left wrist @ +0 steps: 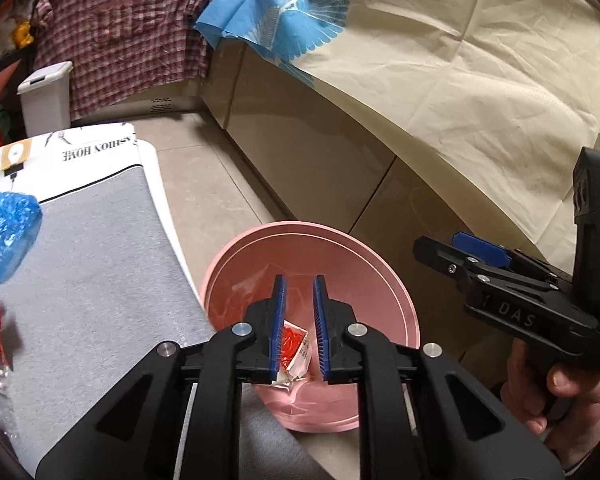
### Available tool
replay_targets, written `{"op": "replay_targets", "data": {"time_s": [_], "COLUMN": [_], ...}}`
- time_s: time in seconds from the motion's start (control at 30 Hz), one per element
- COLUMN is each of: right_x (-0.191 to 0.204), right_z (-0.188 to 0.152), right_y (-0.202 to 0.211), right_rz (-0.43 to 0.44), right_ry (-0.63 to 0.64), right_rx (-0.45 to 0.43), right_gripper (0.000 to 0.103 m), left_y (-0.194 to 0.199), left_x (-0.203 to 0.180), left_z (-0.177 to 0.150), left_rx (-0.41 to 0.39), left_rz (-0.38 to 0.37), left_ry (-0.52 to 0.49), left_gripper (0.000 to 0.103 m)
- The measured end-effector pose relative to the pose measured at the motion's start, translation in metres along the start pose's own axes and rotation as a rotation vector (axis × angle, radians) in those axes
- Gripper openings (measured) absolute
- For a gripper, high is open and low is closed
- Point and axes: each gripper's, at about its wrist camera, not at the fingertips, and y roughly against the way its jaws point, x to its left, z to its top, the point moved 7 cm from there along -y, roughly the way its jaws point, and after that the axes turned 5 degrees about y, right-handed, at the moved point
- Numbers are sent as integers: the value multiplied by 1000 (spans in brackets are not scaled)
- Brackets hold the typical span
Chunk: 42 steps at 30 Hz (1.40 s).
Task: Collect trash
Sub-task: 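Open the right tool to drop the tissue pack into the bucket, then move both tools back over the table toward the red-black wrapper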
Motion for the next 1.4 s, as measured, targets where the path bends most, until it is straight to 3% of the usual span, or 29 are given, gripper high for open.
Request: {"op": "replay_targets", "data": {"time_s": [0.47, 0.8, 1.03, 1.17, 1.4], "right_x": [20, 58, 95, 124, 187], "right_z": [0, -10, -9, -12, -34], "right_y": [34, 83, 115, 122, 116], "right_rz": [30, 117, 209, 274, 423], "right_ry": [71, 170, 209, 231, 257], "right_rx": [-71, -149, -219, -233, -175], "right_gripper": [66, 65, 61, 54, 41], "left_y": [72, 171, 241, 269, 276], "left_x": [9, 40, 76, 97, 136], "left_z": [-5, -17, -19, -23, -43], "left_rx": [-83, -161, -222, -271, -315], "left_rz": [66, 176, 284, 323, 388], "left_ry": [28, 30, 42, 79, 166], "left_gripper": [14, 14, 14, 14, 14]}}
